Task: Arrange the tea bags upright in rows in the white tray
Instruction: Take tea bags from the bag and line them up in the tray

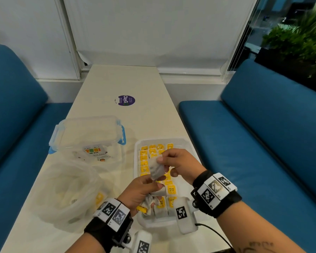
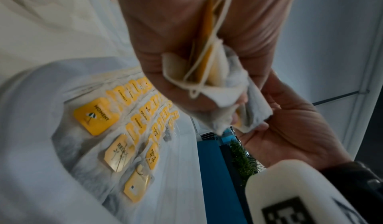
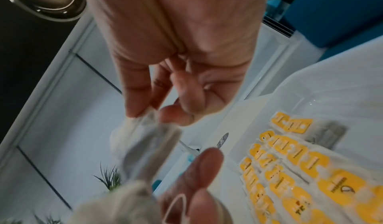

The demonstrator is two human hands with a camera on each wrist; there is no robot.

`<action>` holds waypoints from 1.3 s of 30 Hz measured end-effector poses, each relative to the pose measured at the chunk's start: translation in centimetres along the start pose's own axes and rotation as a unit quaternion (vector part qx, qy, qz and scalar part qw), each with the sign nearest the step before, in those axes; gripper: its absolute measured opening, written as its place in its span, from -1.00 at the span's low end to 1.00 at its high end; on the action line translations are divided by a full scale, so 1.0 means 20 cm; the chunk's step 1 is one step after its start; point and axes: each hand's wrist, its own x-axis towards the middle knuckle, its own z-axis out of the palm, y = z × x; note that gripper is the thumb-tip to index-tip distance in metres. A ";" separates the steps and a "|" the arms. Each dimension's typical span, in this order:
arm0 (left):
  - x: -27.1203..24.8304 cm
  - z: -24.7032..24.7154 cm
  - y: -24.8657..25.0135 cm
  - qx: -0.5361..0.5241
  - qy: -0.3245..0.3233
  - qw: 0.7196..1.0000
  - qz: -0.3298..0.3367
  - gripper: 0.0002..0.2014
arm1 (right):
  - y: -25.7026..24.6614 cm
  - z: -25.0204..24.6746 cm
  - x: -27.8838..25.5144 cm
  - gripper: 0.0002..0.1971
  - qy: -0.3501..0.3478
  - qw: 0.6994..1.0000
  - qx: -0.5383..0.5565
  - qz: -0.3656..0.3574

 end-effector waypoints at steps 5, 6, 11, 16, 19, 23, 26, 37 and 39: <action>0.02 0.01 0.02 0.006 0.017 1.000 0.011 -0.79 | 0.00 -0.06 0.00 -0.88 0.023 0.999 0.014 -0.024; 0.03 0.00 0.02 0.002 0.028 1.000 0.010 -0.78 | 0.00 -0.08 0.01 -0.87 0.030 0.999 0.023 -0.026; 0.08 -0.03 0.00 -0.029 0.064 0.998 -0.001 -0.82 | 0.02 -0.15 0.05 -0.81 0.129 0.986 -0.095 -0.038; 0.09 -0.05 0.00 -0.054 0.077 0.996 -0.008 -0.86 | 0.07 -0.21 0.11 -0.83 0.196 0.974 -0.108 -0.030; 0.11 -0.08 -0.02 -0.060 0.087 0.994 -0.012 -0.87 | 0.14 -0.24 0.19 -0.77 0.244 0.956 -0.165 -0.010; 0.12 -0.11 -0.05 -0.061 0.097 0.993 -0.022 -0.85 | 0.23 -0.28 0.30 -0.82 0.240 0.928 -0.266 0.096; 0.13 -0.13 -0.06 -0.057 0.100 0.993 -0.027 -0.84 | 0.28 -0.27 0.36 -0.83 0.154 0.904 -0.348 0.195; 0.15 -0.15 -0.05 -0.072 0.087 0.993 -0.038 -0.81 | 0.39 -0.26 0.54 -0.71 0.092 0.868 -0.435 0.219; 0.15 -0.15 -0.05 -0.078 0.082 0.993 -0.036 -0.81 | 0.40 -0.25 0.56 -0.72 0.087 0.859 -0.453 0.221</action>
